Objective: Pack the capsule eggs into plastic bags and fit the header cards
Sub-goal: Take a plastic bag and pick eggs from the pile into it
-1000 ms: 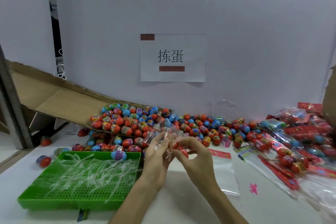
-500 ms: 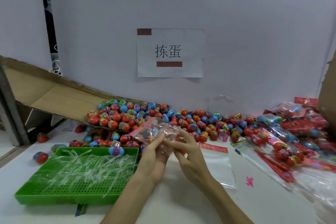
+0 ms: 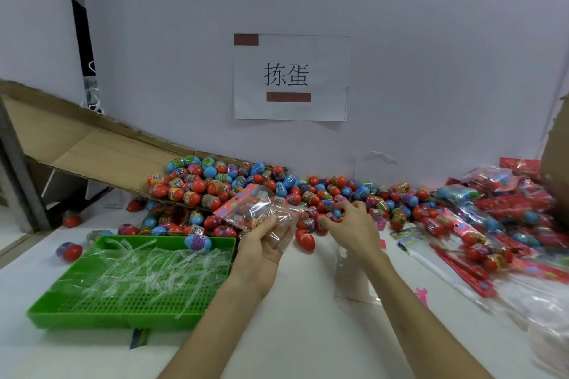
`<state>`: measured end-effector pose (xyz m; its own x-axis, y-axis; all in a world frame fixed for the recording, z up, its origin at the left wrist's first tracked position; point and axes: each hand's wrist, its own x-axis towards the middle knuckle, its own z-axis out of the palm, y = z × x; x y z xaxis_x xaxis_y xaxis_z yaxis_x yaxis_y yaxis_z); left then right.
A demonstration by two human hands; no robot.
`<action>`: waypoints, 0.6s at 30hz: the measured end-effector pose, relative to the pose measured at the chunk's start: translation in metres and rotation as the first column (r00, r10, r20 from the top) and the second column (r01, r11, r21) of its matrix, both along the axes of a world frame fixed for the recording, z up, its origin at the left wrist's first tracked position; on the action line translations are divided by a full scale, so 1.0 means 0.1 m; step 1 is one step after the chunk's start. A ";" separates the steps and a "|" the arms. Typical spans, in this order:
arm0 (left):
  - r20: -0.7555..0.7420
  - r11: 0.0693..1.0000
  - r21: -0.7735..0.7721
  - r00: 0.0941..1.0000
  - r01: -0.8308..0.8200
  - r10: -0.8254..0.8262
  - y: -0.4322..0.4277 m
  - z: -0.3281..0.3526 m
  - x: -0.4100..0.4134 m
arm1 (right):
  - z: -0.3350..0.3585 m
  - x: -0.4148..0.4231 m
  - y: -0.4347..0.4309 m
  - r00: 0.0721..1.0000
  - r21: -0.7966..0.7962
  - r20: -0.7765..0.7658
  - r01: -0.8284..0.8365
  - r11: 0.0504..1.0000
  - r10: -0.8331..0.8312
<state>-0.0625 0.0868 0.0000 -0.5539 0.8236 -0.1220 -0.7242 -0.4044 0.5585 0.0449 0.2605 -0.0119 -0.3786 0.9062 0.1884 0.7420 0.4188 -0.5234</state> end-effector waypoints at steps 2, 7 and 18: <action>-0.002 1.000 0.007 1.000 0.012 -0.012 0.01 -0.01 0.00 | -0.03 -0.07 0.06 0.999 -0.061 0.052 -0.010 0.998 0.014; -0.007 1.000 0.013 1.000 0.013 -0.013 0.03 -0.04 -0.01 | -0.12 -0.17 0.10 0.999 -0.046 0.021 -0.024 0.999 0.025; -0.026 0.999 0.025 0.999 0.019 -0.019 0.02 -0.04 -0.03 | -0.10 -0.06 0.01 0.965 0.055 0.198 -0.184 0.981 0.170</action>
